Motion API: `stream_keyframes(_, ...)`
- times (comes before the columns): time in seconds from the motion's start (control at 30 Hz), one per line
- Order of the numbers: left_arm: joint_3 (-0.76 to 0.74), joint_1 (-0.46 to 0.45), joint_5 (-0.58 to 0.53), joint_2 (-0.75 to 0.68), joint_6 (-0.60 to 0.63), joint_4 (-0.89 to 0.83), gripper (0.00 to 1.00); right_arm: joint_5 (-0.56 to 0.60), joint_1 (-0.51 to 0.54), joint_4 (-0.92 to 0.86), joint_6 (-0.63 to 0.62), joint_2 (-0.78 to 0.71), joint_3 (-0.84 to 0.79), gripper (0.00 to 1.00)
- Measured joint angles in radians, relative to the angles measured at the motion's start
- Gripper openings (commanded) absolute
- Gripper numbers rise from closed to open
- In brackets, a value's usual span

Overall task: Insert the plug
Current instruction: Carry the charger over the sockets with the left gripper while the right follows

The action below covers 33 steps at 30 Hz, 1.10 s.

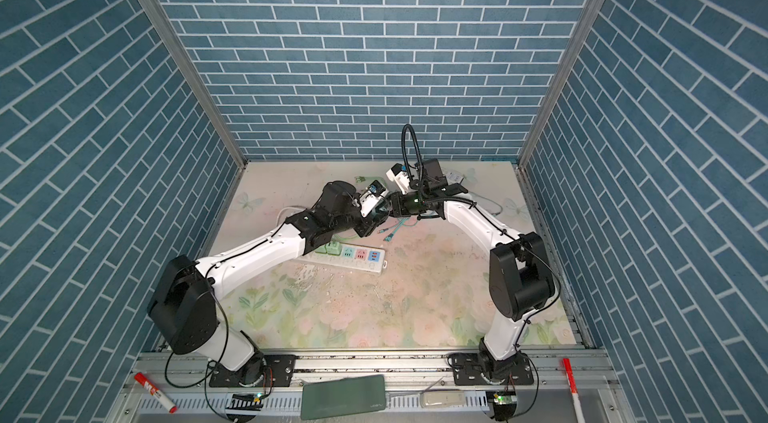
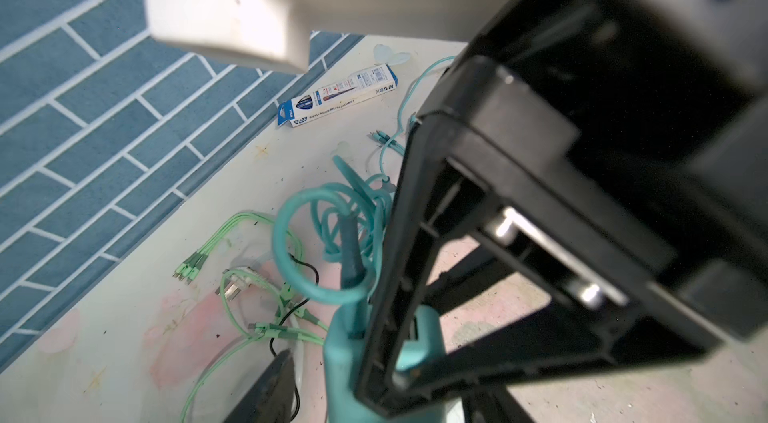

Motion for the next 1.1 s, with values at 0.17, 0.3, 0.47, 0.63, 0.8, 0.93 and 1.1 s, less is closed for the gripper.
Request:
stream_keyframes(0.17,-0.020,0.010,-0.013,-0.042,0.000,0.016,0.78,0.054,0.000,-0.034,-0.012,-0.004,0.010,0.00)
stream_keyframes(0.3,-0.046,0.016,-0.012,-0.080,-0.008,0.015,0.80,0.073,0.000,-0.063,-0.035,-0.004,0.012,0.00)
stream_keyframes(0.47,-0.149,0.022,-0.028,-0.194,-0.047,0.010,0.82,0.093,0.007,-0.114,-0.086,-0.004,0.030,0.00)
stream_keyframes(0.63,-0.266,0.049,-0.081,-0.362,-0.120,-0.024,0.84,0.134,0.033,-0.161,-0.166,-0.003,0.052,0.00)
stream_keyframes(0.8,-0.314,0.058,-0.179,-0.503,-0.185,-0.082,0.87,0.165,0.114,-0.184,-0.268,-0.003,0.053,0.00)
stream_keyframes(0.93,-0.320,0.060,-0.256,-0.559,-0.224,-0.139,0.88,0.179,0.195,-0.198,-0.335,0.003,0.071,0.00)
stream_keyframes(1.1,-0.332,0.063,-0.329,-0.586,-0.268,-0.208,0.88,0.215,0.254,-0.199,-0.377,0.039,0.119,0.00)
